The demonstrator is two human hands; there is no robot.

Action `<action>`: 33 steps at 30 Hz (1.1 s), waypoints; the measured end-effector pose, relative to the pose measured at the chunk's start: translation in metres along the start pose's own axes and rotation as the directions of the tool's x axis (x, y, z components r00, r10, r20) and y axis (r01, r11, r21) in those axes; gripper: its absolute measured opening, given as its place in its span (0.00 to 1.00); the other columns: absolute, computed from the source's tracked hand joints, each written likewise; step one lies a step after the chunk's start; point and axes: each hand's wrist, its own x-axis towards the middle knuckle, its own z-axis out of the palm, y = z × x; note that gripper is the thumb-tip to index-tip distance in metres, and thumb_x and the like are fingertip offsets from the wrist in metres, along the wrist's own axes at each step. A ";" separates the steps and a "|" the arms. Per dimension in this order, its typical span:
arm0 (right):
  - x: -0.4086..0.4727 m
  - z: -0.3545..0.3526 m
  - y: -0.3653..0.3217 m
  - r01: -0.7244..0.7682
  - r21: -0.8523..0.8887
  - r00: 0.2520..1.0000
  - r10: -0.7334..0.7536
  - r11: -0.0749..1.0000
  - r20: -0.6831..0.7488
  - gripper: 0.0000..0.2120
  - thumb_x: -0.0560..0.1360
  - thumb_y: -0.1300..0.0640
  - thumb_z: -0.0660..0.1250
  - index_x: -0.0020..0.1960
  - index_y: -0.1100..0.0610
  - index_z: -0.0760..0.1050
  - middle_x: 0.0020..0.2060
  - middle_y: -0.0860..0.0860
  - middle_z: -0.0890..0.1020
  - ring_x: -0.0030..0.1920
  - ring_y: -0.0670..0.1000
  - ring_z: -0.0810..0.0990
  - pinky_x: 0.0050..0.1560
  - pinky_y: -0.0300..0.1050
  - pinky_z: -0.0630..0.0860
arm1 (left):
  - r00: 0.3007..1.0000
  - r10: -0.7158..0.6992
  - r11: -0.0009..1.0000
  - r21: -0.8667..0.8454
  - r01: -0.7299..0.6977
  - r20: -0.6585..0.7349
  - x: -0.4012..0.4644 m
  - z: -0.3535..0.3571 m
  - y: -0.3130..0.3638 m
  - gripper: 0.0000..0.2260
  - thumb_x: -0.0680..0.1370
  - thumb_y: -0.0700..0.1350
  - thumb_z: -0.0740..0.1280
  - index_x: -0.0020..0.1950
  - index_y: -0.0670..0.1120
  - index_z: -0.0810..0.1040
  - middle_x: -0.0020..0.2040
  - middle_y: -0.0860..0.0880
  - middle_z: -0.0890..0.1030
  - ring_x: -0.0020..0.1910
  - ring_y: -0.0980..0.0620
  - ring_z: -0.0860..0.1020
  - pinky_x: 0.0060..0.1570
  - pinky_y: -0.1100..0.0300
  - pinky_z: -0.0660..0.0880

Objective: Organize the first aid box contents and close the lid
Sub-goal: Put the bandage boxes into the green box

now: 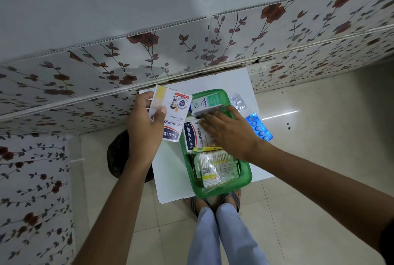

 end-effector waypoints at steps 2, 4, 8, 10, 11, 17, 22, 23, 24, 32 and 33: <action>0.000 0.000 -0.001 0.011 -0.013 0.997 -0.012 1.000 -0.072 0.21 0.69 0.51 0.67 0.61 0.53 0.76 0.58 0.52 0.81 0.59 0.54 0.78 0.62 0.56 0.71 | 0.999 0.021 0.999 0.042 -0.022 0.024 0.000 0.001 -0.004 0.14 0.76 0.40 0.65 0.61 0.44 0.72 0.56 0.47 0.79 0.51 0.48 0.79 0.45 0.55 0.79; -0.002 -0.006 0.000 -0.006 0.056 0.985 0.016 0.998 -0.172 0.18 0.69 0.55 0.65 0.59 0.54 0.76 0.57 0.54 0.80 0.58 0.55 0.78 0.59 0.57 0.72 | 0.994 0.066 0.992 0.098 -0.074 0.084 0.000 0.002 -0.005 0.15 0.76 0.40 0.64 0.63 0.44 0.74 0.57 0.43 0.80 0.51 0.45 0.79 0.44 0.53 0.79; -0.019 -0.029 0.014 -0.247 0.363 0.874 0.368 0.899 -0.317 0.10 0.70 0.56 0.66 0.49 0.56 0.81 0.51 0.57 0.82 0.52 0.59 0.80 0.51 0.55 0.71 | 0.926 0.212 0.944 0.181 -0.277 0.313 0.001 0.014 0.008 0.17 0.77 0.37 0.60 0.65 0.45 0.74 0.53 0.42 0.81 0.45 0.50 0.77 0.35 0.69 0.69; -0.037 -0.033 0.022 -0.376 0.558 0.762 0.589 0.740 -0.268 0.11 0.72 0.60 0.61 0.48 0.58 0.81 0.50 0.58 0.82 0.51 0.58 0.79 0.50 0.52 0.70 | 0.886 0.247 0.909 0.224 -0.352 0.393 0.004 0.026 0.016 0.18 0.77 0.36 0.60 0.65 0.47 0.74 0.53 0.42 0.82 0.45 0.51 0.76 0.35 0.69 0.69; -0.046 -0.033 0.026 -0.426 0.627 0.706 0.673 0.652 -0.220 0.11 0.72 0.63 0.60 0.49 0.57 0.80 0.50 0.57 0.81 0.51 0.57 0.78 0.50 0.51 0.71 | 0.870 0.262 0.886 0.252 -0.388 0.418 0.005 0.033 0.017 0.18 0.76 0.35 0.60 0.65 0.48 0.74 0.54 0.42 0.82 0.46 0.49 0.77 0.37 0.65 0.71; -0.070 -0.006 0.046 -0.632 0.666 0.569 0.821 0.396 0.052 0.12 0.75 0.63 0.60 0.55 0.56 0.77 0.53 0.55 0.81 0.52 0.54 0.78 0.48 0.38 0.66 | 0.785 0.208 0.669 0.500 -0.550 0.584 0.009 0.068 0.012 0.29 0.73 0.28 0.56 0.68 0.52 0.70 0.47 0.41 0.76 0.50 0.42 0.74 0.41 0.56 0.65; -0.059 0.022 0.055 -0.791 0.490 0.570 0.733 0.366 0.372 0.23 0.73 0.55 0.66 0.67 0.59 0.67 0.61 0.59 0.76 0.61 0.59 0.73 0.57 0.50 0.70 | 0.795 0.326 0.612 0.527 -0.590 0.512 -0.008 0.080 -0.010 0.22 0.68 0.27 0.63 0.59 0.41 0.78 0.48 0.39 0.78 0.51 0.40 0.74 0.46 0.50 0.75; -0.055 0.026 0.051 -0.812 0.434 0.566 0.706 0.390 0.425 0.27 0.72 0.52 0.67 0.67 0.60 0.65 0.61 0.60 0.75 0.61 0.60 0.72 0.58 0.52 0.70 | 0.812 0.331 0.627 0.531 -0.570 0.480 -0.013 0.080 -0.017 0.18 0.68 0.28 0.66 0.56 0.40 0.79 0.50 0.41 0.77 0.51 0.41 0.74 0.46 0.50 0.76; -0.052 0.030 0.047 -0.821 0.379 0.567 0.685 0.427 0.458 0.30 0.71 0.50 0.69 0.67 0.60 0.64 0.60 0.61 0.74 0.60 0.60 0.72 0.57 0.53 0.71 | 0.830 0.321 0.657 0.524 -0.542 0.455 -0.017 0.080 -0.020 0.15 0.69 0.30 0.68 0.54 0.40 0.80 0.52 0.41 0.76 0.53 0.41 0.74 0.46 0.50 0.77; -0.050 0.045 0.035 -0.856 0.388 0.494 0.760 0.341 0.423 0.29 0.69 0.51 0.72 0.63 0.63 0.65 0.57 0.63 0.72 0.54 0.64 0.73 0.53 0.54 0.72 | 0.869 0.346 0.767 0.427 -0.479 0.352 -0.027 0.061 -0.010 0.12 0.72 0.35 0.66 0.55 0.41 0.79 0.50 0.40 0.78 0.54 0.39 0.74 0.53 0.49 0.73; -0.051 0.042 0.037 -0.853 0.422 0.490 0.753 0.308 0.439 0.26 0.70 0.53 0.71 0.61 0.64 0.66 0.55 0.65 0.74 0.54 0.65 0.74 0.52 0.53 0.72 | 0.878 0.344 0.784 0.413 -0.463 0.332 -0.028 0.059 -0.009 0.12 0.73 0.35 0.65 0.56 0.41 0.78 0.51 0.41 0.78 0.55 0.40 0.74 0.54 0.52 0.72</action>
